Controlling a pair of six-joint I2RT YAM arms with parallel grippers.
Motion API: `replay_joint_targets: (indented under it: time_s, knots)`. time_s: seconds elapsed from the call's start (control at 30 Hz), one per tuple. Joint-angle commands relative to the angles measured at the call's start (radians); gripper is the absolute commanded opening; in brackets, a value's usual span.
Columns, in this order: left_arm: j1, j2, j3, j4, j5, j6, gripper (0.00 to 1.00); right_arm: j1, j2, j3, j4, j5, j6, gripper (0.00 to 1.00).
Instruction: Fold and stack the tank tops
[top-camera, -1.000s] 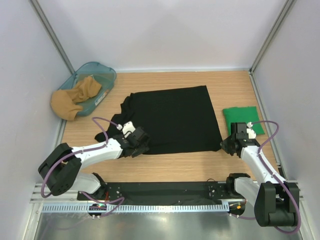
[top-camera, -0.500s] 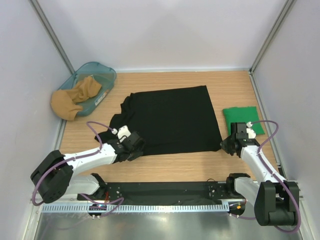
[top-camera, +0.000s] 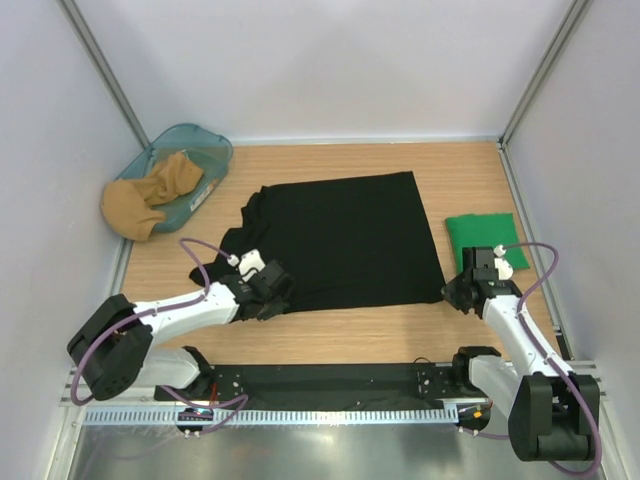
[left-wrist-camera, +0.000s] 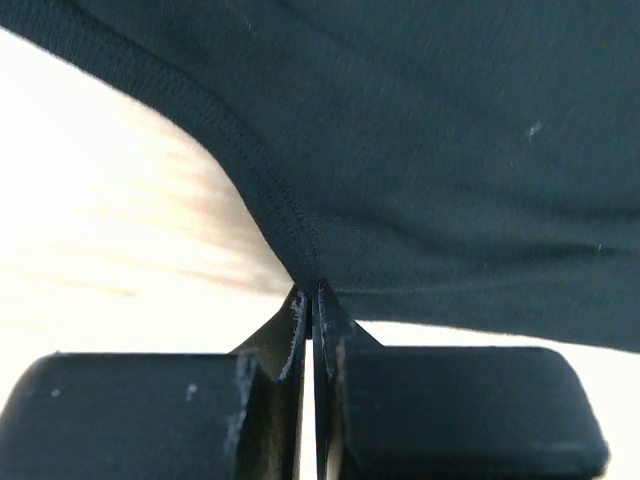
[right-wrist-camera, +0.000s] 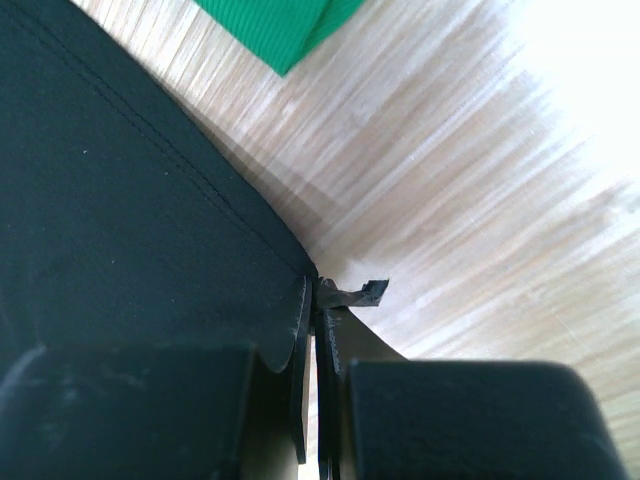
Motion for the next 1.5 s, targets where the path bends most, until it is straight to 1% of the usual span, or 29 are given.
replay_joint_targets:
  time_s: [0.0, 0.13, 0.27, 0.37, 0.47, 0.57, 0.7, 0.9, 1.1, 1.33, 1.47]
  knots:
    - [-0.011, -0.061, 0.007, -0.091, 0.034, 0.009, 0.0, -0.003, -0.058, 0.024, -0.06, -0.001, -0.021, 0.01]
    - [-0.011, -0.13, -0.005, -0.136, 0.065, 0.01, 0.0, -0.003, -0.094, 0.037, -0.094, 0.002, -0.022, 0.01]
    - [-0.009, -0.196, -0.002, -0.173, 0.05, 0.012, 0.0, -0.003, -0.104, 0.065, -0.108, 0.005, -0.03, 0.01]
    - [0.011, -0.206, 0.025, -0.205, 0.045, 0.036, 0.0, -0.003, -0.085, 0.096, -0.088, -0.004, -0.039, 0.01]
    - [0.063, -0.197, 0.047, -0.191, 0.091, 0.079, 0.0, -0.003, -0.031, 0.149, -0.076, 0.0, -0.057, 0.01]
    - [0.107, -0.183, 0.068, -0.17, 0.102, 0.113, 0.0, -0.003, 0.037, 0.203, -0.054, 0.007, -0.07, 0.01]
    - [0.202, -0.141, 0.116, -0.162, 0.14, 0.171, 0.0, -0.003, 0.141, 0.264, -0.014, -0.012, -0.088, 0.01]
    - [0.277, -0.016, 0.216, -0.161, 0.157, 0.246, 0.0, -0.003, 0.302, 0.359, 0.03, -0.021, -0.096, 0.01]
    - [0.337, 0.089, 0.297, -0.139, 0.175, 0.28, 0.0, -0.003, 0.414, 0.448, 0.053, -0.007, -0.09, 0.01]
    - [0.38, 0.201, 0.407, -0.133, 0.187, 0.325, 0.0, -0.003, 0.517, 0.534, 0.081, 0.0, -0.06, 0.01]
    - [0.399, 0.256, 0.45, -0.127, 0.198, 0.339, 0.0, -0.003, 0.603, 0.599, 0.081, 0.002, -0.054, 0.01]
